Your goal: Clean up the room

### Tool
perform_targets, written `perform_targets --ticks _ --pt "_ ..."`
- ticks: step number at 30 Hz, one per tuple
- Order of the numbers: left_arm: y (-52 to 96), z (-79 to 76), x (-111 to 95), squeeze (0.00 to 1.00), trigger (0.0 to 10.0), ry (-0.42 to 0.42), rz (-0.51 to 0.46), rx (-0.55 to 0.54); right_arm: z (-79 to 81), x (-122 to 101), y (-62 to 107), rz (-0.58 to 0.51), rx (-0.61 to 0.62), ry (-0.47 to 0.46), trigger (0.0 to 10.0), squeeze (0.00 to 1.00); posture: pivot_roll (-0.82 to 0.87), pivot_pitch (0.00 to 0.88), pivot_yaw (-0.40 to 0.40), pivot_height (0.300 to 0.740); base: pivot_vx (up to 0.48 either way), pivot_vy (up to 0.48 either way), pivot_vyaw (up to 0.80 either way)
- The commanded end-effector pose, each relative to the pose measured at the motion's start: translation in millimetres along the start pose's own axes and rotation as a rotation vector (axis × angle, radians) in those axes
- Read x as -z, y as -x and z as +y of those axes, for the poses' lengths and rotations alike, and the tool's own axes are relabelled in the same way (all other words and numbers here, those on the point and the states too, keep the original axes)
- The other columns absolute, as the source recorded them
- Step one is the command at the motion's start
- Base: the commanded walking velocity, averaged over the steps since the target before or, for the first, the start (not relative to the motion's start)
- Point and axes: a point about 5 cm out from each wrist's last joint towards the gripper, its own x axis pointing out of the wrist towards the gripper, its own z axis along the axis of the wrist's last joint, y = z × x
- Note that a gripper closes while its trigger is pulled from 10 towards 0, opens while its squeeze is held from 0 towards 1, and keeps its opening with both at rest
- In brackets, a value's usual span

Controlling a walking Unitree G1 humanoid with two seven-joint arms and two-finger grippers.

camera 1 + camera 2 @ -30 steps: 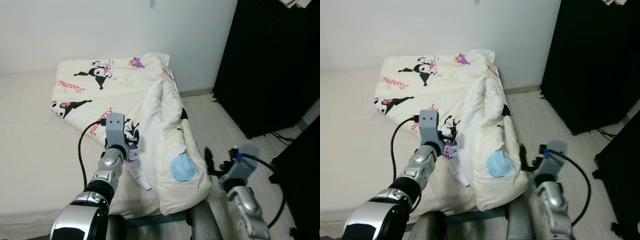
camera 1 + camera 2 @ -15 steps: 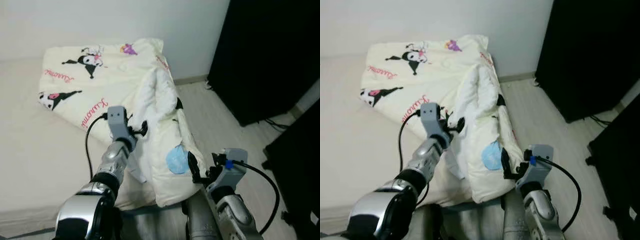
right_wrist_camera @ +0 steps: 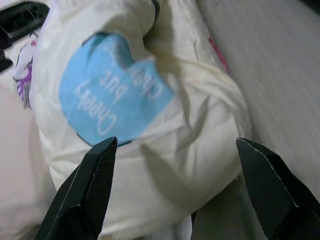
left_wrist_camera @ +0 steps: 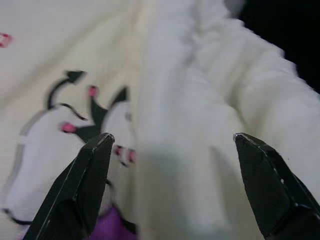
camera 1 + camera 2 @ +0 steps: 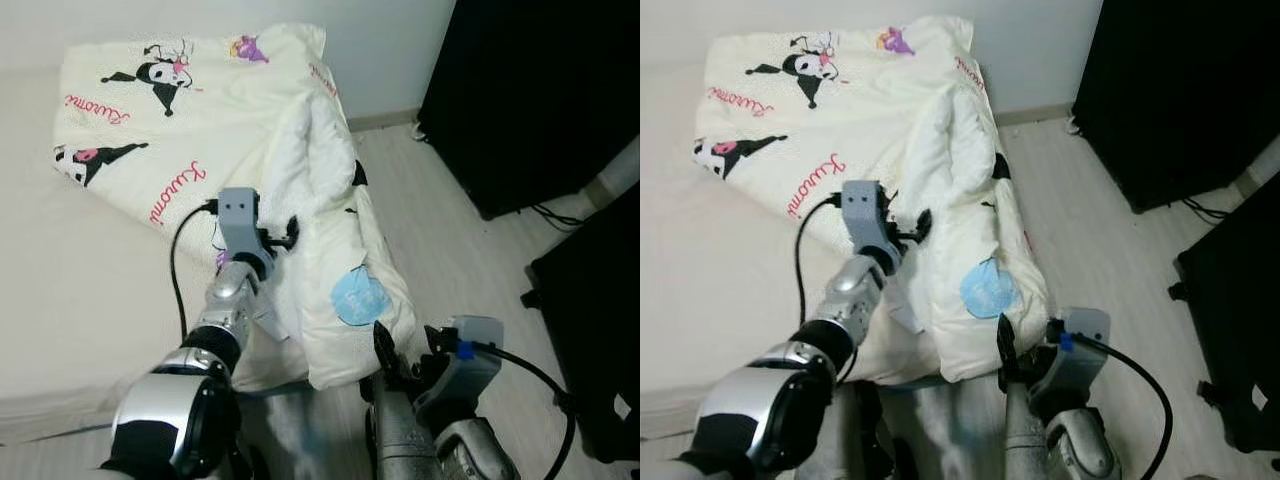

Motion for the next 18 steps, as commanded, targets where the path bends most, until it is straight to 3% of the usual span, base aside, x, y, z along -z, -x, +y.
perform_targets --ticks 1,6,9,10,18 --pt "1.2 9.3 2 0.00 10.0 0.043 0.014 -0.049 1.6 3 6.5 0.028 0.011 -0.015 10.0 0.00 -0.29 0.459 0.070 0.582 0.000 0.000 0.00" --pt "0.2 7.5 3 0.00 10.0 0.112 0.029 -0.026 3.5 2 7.6 0.033 0.012 -0.018 10.0 0.00 -0.29 0.478 0.069 0.582 0.000 0.000 0.00" --pt "1.3 -0.5 12 0.00 10.0 0.270 0.076 0.030 3.8 3 10.0 0.043 0.018 -0.021 10.0 0.00 -0.29 0.486 0.070 0.582 0.000 0.000 0.00" --pt "2.6 -1.2 15 0.00 10.0 0.289 0.086 0.032 4.0 3 11.1 0.045 0.021 -0.022 10.0 0.00 -0.29 0.488 0.071 0.582 0.000 0.000 0.00" --pt "9.1 0.7 28 0.00 10.0 0.274 0.124 0.002 0.8 3 19.9 0.063 0.036 -0.012 10.0 0.00 -0.32 0.498 0.072 0.582 0.000 0.000 0.00"
